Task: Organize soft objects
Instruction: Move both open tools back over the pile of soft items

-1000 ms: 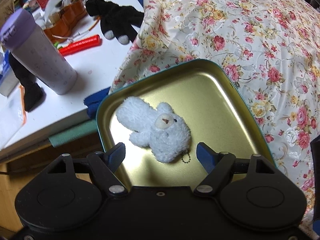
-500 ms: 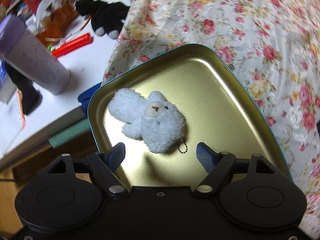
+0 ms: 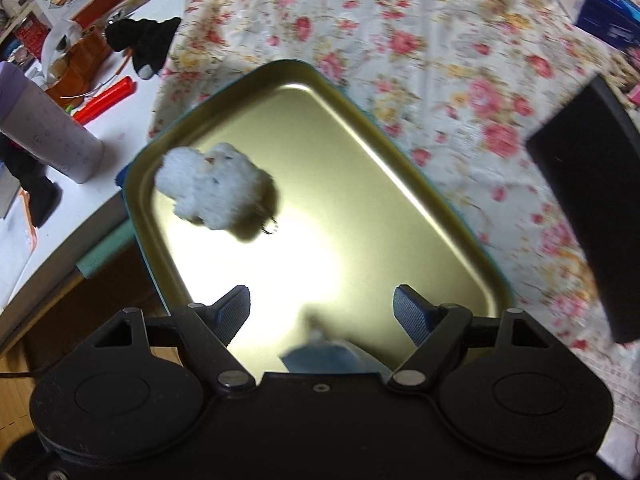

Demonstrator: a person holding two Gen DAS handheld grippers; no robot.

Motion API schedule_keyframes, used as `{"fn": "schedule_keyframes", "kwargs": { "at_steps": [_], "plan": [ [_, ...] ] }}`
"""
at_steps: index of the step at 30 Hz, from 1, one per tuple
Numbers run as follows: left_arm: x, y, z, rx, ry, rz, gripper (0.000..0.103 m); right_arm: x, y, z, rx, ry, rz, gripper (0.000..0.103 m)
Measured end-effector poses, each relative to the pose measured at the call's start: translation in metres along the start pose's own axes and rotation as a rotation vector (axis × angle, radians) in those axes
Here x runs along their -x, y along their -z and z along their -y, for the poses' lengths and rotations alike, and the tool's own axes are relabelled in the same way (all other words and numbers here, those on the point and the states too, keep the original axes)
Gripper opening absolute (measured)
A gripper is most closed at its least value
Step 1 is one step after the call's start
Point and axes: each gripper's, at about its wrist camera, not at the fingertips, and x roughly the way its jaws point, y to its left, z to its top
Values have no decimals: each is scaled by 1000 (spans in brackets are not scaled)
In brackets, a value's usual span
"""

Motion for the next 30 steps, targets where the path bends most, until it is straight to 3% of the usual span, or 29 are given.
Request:
{"fn": "schedule_keyframes", "kwargs": {
  "at_steps": [10,17,24,30],
  "plan": [
    [46,12,55,-77,82,30,76,-7,1,82,-164,6,-21,63],
    [72,7,88,-145,93,86,82,-11,-6,133,-303,39,-15,63],
    [89,-2,117,-205,114,115,82,-14,-19,164,-372,91,6,64],
    [97,-13,136,-233,124,127,82,-14,-34,172,-351,122,33,65]
  ]
}}
